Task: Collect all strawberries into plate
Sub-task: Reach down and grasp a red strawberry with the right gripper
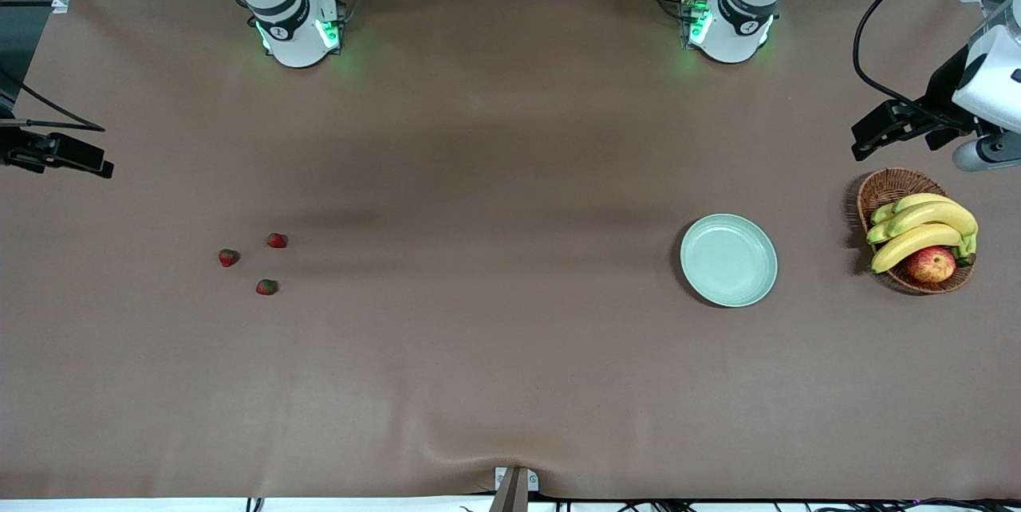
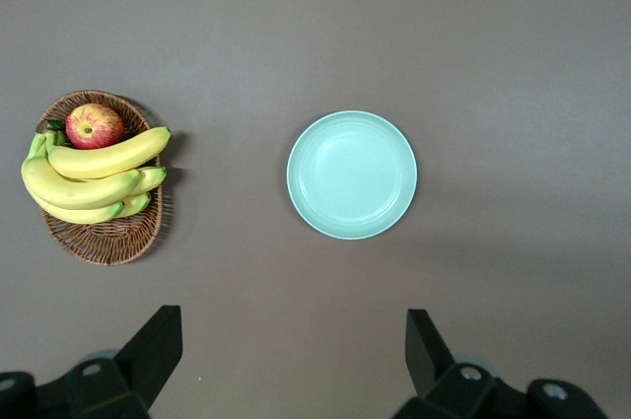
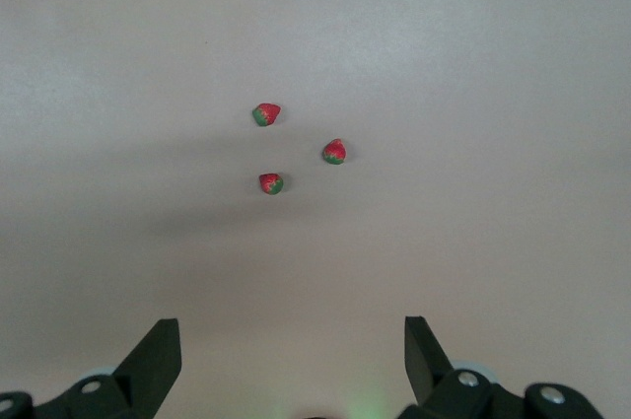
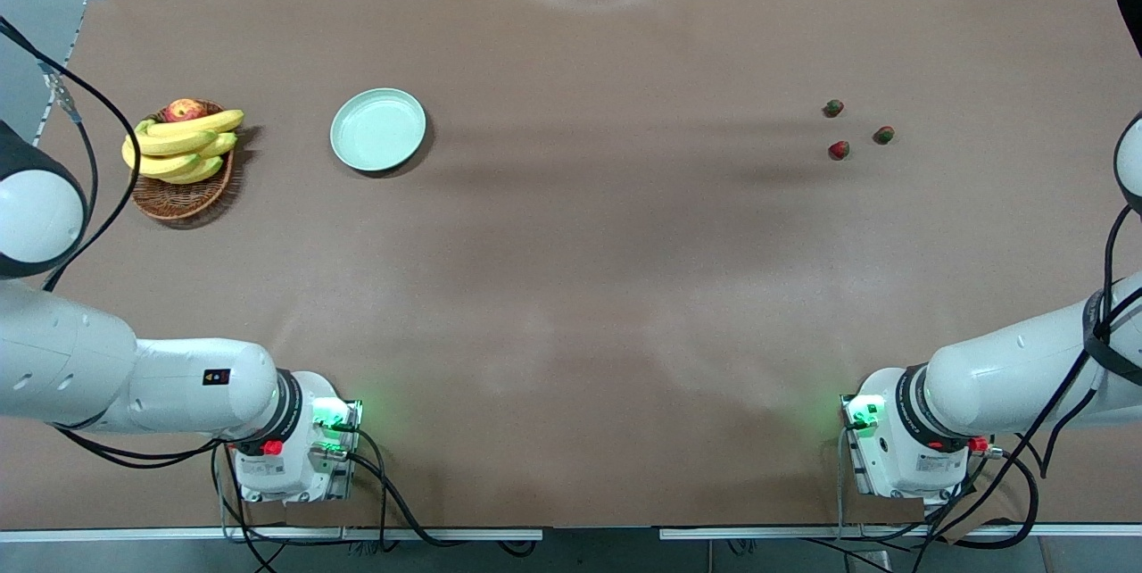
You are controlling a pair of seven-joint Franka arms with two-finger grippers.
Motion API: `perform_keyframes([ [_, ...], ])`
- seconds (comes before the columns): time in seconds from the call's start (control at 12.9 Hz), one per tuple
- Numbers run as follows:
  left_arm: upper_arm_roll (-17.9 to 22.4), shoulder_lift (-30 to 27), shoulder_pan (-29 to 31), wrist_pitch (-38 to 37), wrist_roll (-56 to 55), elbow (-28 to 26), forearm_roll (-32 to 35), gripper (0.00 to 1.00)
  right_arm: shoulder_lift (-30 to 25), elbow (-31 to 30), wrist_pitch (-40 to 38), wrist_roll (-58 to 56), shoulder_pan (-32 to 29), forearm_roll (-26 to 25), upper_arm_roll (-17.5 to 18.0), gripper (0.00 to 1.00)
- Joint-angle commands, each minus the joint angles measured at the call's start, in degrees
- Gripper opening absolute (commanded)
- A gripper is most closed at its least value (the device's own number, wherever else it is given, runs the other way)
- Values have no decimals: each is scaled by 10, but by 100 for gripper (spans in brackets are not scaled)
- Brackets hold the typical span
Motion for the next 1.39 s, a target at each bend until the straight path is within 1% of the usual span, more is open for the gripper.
perform_keyframes([
  [0.0,5,-4,-4,-8,8,0,-8,100,-7,3,-9,0,8,7,-9,100],
  [0.23,3,-3,-8,-8,17,0,-5,100,-4,2,-8,0,8,9,-9,100],
  [0.39,2,-3,-7,-8,26,0,-9,100,14,-7,7,0,9,11,-10,100],
  [0.54,1,2,-11,-8,25,-1,-11,100,56,-18,47,0,12,11,-9,100],
  [0.85,0,8,-10,2,25,0,-11,100,156,-44,160,0,34,12,-8,100],
  [1.0,1,10,-4,6,26,0,-18,100,218,-49,242,0,39,12,-8,100],
  [1.08,1,11,-5,6,25,-2,-16,100,238,-58,274,0,39,12,-8,100],
  [1.31,2,13,-3,4,26,-3,-16,100,283,-78,334,0,40,12,-7,100],
])
